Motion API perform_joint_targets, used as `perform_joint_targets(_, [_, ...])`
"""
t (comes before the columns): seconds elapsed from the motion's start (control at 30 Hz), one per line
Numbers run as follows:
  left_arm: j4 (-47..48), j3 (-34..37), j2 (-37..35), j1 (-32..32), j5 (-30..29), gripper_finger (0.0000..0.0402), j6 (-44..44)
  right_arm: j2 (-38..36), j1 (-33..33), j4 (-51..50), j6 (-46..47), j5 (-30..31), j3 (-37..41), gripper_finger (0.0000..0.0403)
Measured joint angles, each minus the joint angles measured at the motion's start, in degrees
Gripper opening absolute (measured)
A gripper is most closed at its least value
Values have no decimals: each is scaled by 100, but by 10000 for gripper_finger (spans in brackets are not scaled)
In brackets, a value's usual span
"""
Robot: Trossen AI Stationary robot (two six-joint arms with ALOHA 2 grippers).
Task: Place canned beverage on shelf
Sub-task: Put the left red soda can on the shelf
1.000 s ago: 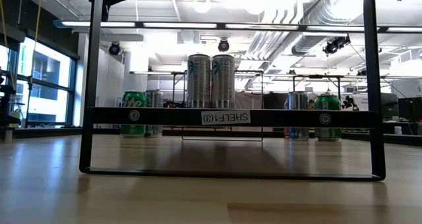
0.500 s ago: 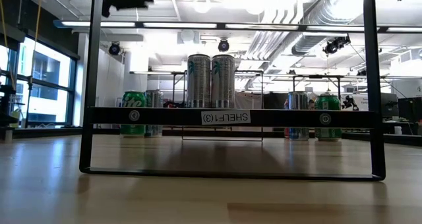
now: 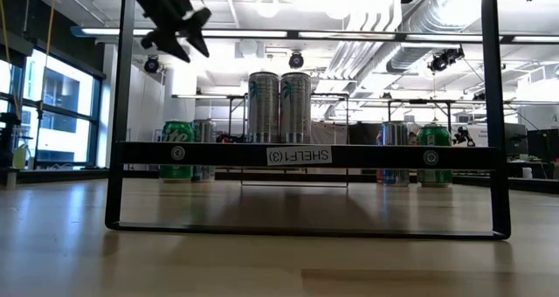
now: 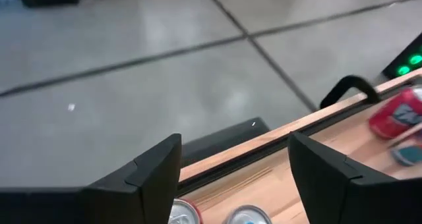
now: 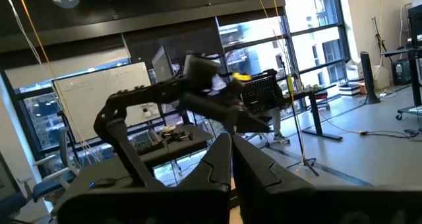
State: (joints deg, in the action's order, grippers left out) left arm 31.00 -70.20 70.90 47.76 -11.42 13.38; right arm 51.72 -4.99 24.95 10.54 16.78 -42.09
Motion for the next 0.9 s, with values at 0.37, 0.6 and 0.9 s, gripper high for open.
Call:
perform_joint_targets(0.37, [2288,-1976,1697,724,229,239,465,0,0,-40,309,0,2,0])
perform_joint_targets(0.6, [2644,-2030,2209,937,886,239,874,4,28,-307,797,-2,2,0])
perform_joint_targets(0.9, [3065,-2030,2881,888,1051,239,552,7,28,-563,1360,-77,4,0])
